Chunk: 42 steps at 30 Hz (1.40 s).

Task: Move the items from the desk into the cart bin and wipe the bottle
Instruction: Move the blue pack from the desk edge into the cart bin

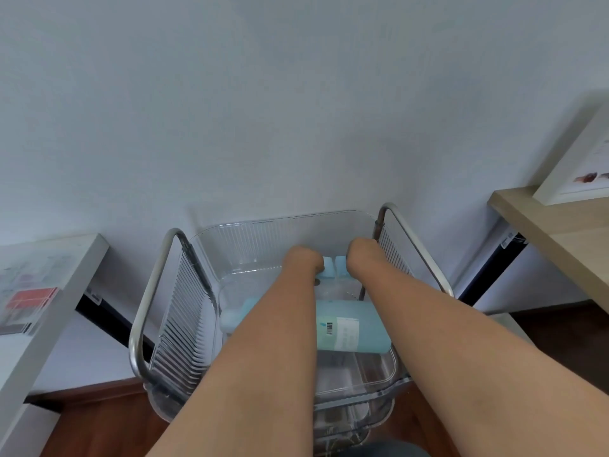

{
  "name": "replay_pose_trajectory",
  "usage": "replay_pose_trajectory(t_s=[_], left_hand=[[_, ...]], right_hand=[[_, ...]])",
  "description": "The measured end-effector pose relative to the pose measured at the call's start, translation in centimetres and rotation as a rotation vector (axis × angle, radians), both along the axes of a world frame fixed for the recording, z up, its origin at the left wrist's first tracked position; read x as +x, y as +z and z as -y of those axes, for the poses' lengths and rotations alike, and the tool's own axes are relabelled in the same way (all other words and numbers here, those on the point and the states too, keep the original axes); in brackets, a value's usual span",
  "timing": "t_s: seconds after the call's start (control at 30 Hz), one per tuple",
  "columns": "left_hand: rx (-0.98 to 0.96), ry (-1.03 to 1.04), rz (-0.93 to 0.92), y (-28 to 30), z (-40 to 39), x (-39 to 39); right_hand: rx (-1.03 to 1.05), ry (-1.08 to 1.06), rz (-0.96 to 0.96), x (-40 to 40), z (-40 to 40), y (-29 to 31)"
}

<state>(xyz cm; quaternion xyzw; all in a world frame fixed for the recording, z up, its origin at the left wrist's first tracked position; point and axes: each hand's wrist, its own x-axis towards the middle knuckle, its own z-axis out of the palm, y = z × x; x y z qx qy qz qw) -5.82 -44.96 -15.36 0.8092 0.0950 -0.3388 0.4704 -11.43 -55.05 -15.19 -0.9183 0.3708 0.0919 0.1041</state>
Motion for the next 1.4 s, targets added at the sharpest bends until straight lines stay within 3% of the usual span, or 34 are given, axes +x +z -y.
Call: replay_pose_trajectory(t_s=[0.1,0.23,0.5,0.7,0.9,1.0,1.2,1.4], left_hand=[[0.14,-0.07,0.253,-0.6,-0.2,0.1],[0.275,-0.254,0.297,-0.3,0.0,-0.6],[0.328,-0.26,0.404,-0.6,-0.4,-0.8],[0.359,-0.317,0.484,-0.1,-0.7,-1.2],[0.382,-0.34,0.682,3.7,-4.6,-0.3],[0.31,-0.385,0.71,7.4,-7.5,-0.1],[0.169,-0.304,0.876,16.6,-15.9,-0.4],[0.171,-0.039,0.95,21.2,-28.8,1.3]], right_hand=[[0.049,0.022,0.01,0.0,0.0,-0.3],[0.038,0.045,0.029,-0.3,0.4,-0.2],[0.146,0.073,0.133,-0.8,0.2,-0.1],[0.056,0.093,-0.038,-1.1,-0.6,1.8],[0.019,0.093,0.044,-1.4,-2.0,7.0],[0.12,0.094,0.193,-1.3,-3.3,9.9],[0.677,0.047,0.642,-0.3,-9.3,14.2],[0.84,0.32,0.747,1.6,-19.2,16.7]])
